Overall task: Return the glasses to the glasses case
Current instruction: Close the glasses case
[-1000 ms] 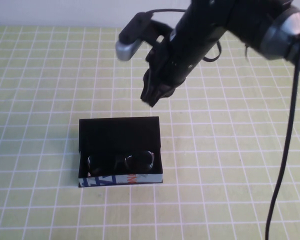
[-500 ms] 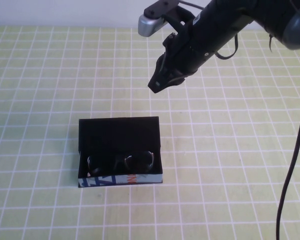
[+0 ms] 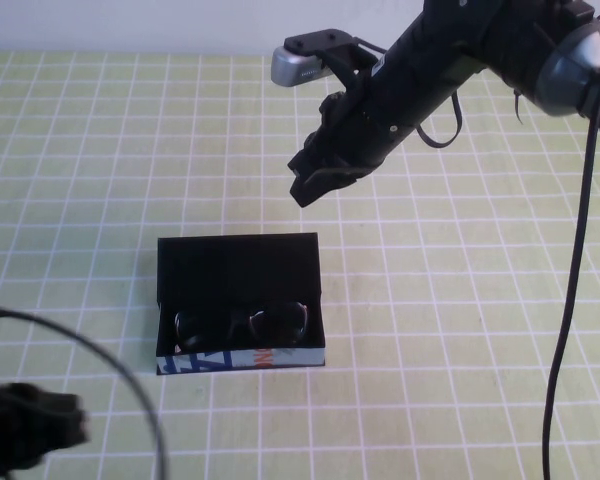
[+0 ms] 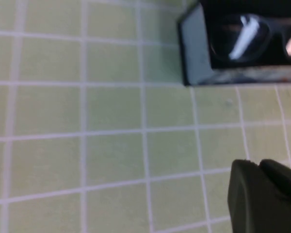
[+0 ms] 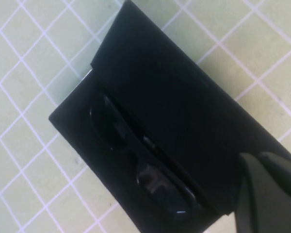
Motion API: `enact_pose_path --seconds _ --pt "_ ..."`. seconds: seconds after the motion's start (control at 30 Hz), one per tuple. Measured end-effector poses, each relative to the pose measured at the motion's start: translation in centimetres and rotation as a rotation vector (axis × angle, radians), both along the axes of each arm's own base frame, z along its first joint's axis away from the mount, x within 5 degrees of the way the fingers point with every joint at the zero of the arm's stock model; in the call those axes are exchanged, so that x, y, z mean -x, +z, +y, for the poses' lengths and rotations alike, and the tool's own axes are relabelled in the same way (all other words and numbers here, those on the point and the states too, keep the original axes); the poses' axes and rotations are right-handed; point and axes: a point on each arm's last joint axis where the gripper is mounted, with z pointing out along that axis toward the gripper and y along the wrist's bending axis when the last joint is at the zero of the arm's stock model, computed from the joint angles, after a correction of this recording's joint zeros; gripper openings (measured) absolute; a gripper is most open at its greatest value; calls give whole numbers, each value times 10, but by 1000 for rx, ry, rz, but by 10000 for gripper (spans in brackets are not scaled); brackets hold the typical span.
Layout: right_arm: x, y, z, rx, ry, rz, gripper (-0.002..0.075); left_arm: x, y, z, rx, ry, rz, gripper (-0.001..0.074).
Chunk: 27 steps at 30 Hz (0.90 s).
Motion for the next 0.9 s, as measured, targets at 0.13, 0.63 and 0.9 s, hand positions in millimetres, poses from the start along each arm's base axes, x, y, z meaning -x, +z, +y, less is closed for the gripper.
enact_pose_path --seconds 0.13,0.63,0.9 --pt "-1 0 -1 12 -24 7 -11 -27 -17 -29 46 -203 153 -2" --pt "-6 0 0 -6 -77 -27 -11 -97 -86 -69 226 -364 105 -2" --pt "-26 -21 7 -44 -151 -78 -11 -104 -94 -70 197 -374 74 -2"
